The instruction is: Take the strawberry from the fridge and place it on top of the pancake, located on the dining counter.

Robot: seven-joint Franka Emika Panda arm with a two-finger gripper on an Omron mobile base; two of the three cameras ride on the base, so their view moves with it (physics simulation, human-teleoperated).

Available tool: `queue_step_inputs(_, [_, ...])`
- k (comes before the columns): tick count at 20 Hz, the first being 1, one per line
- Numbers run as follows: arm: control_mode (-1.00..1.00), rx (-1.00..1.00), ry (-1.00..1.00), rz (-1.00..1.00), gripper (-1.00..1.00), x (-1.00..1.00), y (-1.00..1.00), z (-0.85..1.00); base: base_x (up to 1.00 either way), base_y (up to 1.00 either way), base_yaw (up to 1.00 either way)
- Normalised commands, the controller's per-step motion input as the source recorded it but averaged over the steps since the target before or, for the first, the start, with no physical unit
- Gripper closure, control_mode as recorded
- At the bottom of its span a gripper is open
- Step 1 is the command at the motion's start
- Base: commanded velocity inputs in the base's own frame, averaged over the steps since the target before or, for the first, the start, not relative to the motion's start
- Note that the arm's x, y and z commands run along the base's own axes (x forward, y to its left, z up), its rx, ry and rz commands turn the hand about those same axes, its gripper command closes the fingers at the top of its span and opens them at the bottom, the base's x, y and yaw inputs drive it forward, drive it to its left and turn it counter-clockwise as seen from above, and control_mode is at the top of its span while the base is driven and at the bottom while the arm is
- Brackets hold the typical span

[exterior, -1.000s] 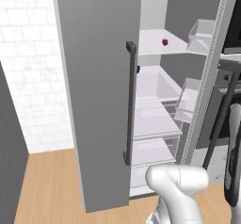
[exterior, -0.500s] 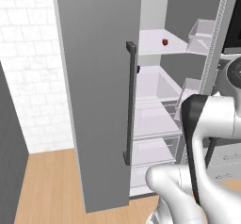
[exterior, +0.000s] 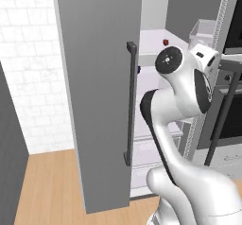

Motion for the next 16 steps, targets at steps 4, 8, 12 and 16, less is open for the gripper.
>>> queue_step_inputs(4, [-1.0,-0.12,0.01,-0.05,-1.0,0.91,0.0,-0.1,0.0,0.0,0.0])
queue_step_inputs(8, [-1.0,-0.12,0.05,-0.03,-1.0,0.97,0.0,-0.25,0.0,0.0,0.0])
queue_step_inputs(12, [-1.0,-0.13,0.07,0.0,-1.0,0.88,-0.02,-0.41,0.0,0.0,0.0])
queue_step_inputs(16, [-1.0,-0.08,0.02,0.0,-1.0,0.73,-0.2,-0.51,0.0,0.0,0.0])
